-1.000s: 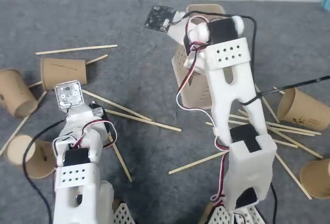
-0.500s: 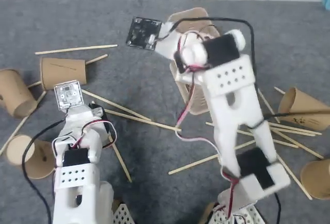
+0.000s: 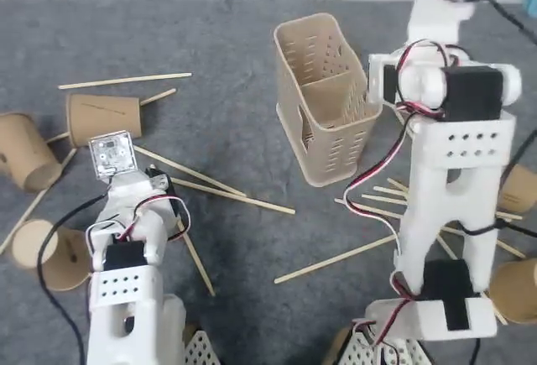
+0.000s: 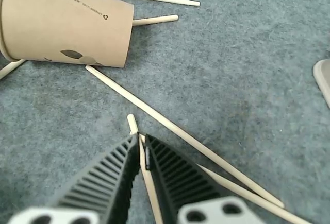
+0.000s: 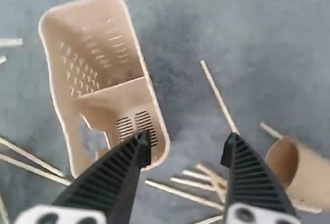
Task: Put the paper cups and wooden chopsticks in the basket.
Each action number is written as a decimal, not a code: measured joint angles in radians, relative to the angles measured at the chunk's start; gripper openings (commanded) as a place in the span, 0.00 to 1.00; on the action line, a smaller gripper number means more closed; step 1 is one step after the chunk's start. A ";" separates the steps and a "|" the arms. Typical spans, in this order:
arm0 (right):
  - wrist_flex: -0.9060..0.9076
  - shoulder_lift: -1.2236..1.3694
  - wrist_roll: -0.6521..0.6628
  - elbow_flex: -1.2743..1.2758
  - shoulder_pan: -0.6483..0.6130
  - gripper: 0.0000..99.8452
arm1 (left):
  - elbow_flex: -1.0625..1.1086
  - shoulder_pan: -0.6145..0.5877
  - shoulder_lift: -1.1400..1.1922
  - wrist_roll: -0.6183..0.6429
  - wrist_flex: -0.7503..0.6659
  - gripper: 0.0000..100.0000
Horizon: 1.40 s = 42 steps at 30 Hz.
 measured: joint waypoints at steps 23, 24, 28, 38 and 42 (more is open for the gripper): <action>-0.006 0.212 -0.166 0.189 -0.080 0.22 | 0.000 0.000 0.000 -0.038 0.000 0.01; -0.009 0.212 -0.166 0.209 -0.077 0.21 | 0.000 0.000 0.000 -0.038 0.000 0.01; -0.038 0.212 -0.166 0.245 -0.057 0.07 | 0.000 0.000 0.000 -0.038 0.000 0.01; -0.143 0.212 0.091 0.250 -0.038 0.01 | 0.000 0.000 0.000 -0.038 0.000 0.01; -0.196 0.212 0.270 0.250 -0.017 0.01 | 0.000 0.000 0.000 -0.041 0.000 0.01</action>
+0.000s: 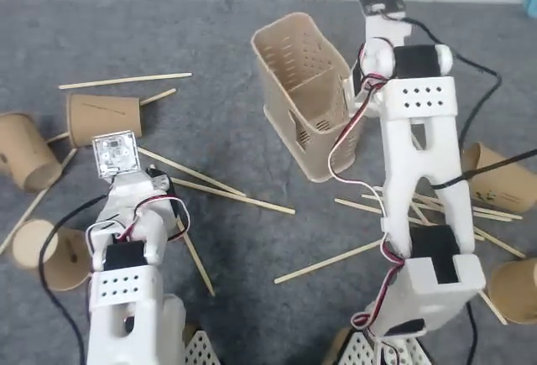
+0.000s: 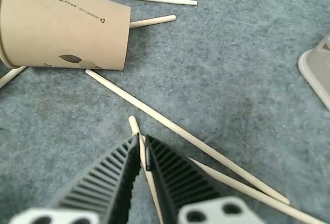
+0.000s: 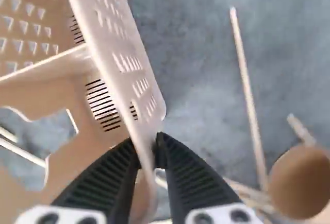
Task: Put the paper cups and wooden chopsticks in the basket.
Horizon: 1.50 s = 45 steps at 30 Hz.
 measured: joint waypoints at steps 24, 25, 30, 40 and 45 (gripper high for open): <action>-0.008 0.000 0.798 -0.012 -0.058 0.27 | 0.000 0.000 0.000 0.000 0.000 0.01; -0.008 0.000 0.773 -0.023 -0.058 0.29 | 0.000 0.000 0.000 0.000 0.000 0.01; -0.008 0.000 0.683 -0.109 -0.060 0.27 | 0.000 0.000 0.000 0.000 0.000 0.01; 0.160 0.000 0.055 -0.382 -0.061 0.27 | 0.000 0.000 0.000 0.000 0.000 0.01; 0.198 -0.002 -0.190 -0.382 -0.015 0.27 | 0.000 0.000 0.000 0.000 0.000 0.01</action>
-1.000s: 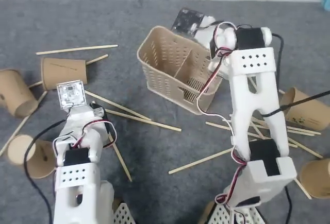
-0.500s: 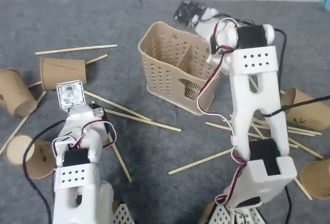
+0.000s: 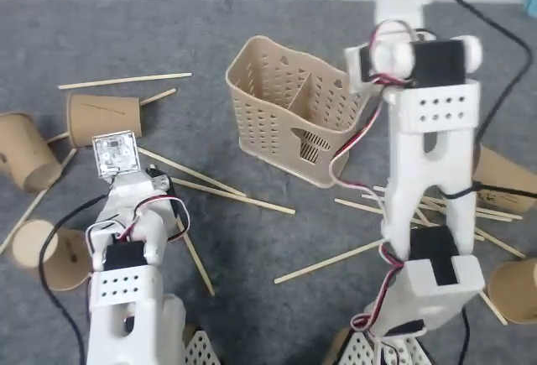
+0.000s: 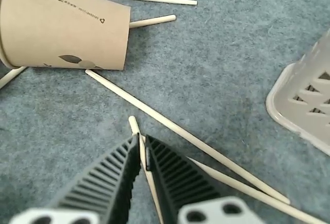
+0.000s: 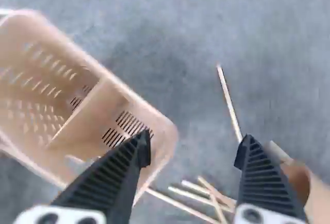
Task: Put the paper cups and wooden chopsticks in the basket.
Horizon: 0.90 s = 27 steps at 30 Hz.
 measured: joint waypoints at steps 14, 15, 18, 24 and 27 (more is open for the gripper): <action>0.000 0.043 -0.104 0.158 -0.028 0.27 | 0.000 0.000 0.000 0.000 0.000 0.01; 0.000 0.043 -0.104 0.158 -0.031 0.26 | 0.000 0.000 0.000 0.000 0.000 0.01; 0.000 0.078 -0.107 0.158 -0.041 0.19 | 0.000 0.000 0.000 0.000 0.000 0.01; 0.000 0.210 -0.135 0.161 -0.041 0.01 | 0.000 -0.008 0.000 0.000 0.000 0.01; 0.000 0.269 -0.137 0.161 -0.035 0.01 | 0.000 -0.008 0.000 0.000 0.000 0.01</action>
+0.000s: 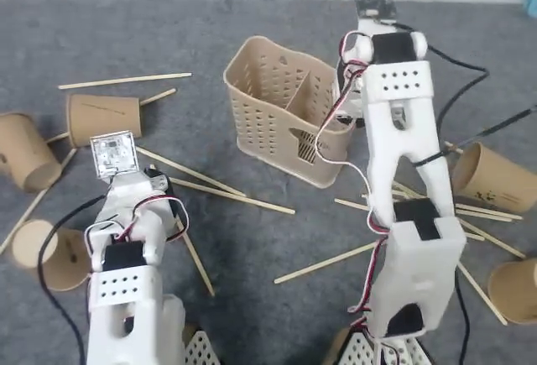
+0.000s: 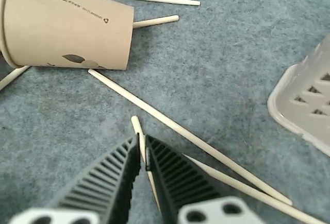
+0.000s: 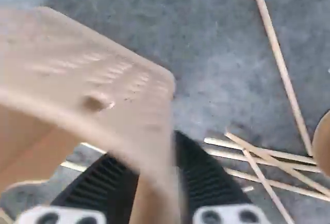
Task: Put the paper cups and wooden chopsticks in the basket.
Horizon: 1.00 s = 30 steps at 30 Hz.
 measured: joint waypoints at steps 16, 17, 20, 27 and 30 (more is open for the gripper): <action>0.000 0.020 0.485 -0.040 -0.003 0.01 | 0.000 0.000 0.000 -0.003 0.000 0.01; 0.000 0.018 0.499 -0.040 -0.005 0.01 | 0.000 0.000 0.000 -0.003 0.000 0.01; 0.000 0.018 0.500 -0.040 -0.006 0.01 | 0.000 0.000 0.000 -0.003 0.000 0.01; 0.000 0.009 0.473 -0.020 -0.005 0.01 | 0.000 0.000 0.000 -0.003 0.000 0.01; 0.000 -0.003 0.440 -0.017 -0.005 0.02 | 0.000 0.000 0.000 -0.003 0.000 0.01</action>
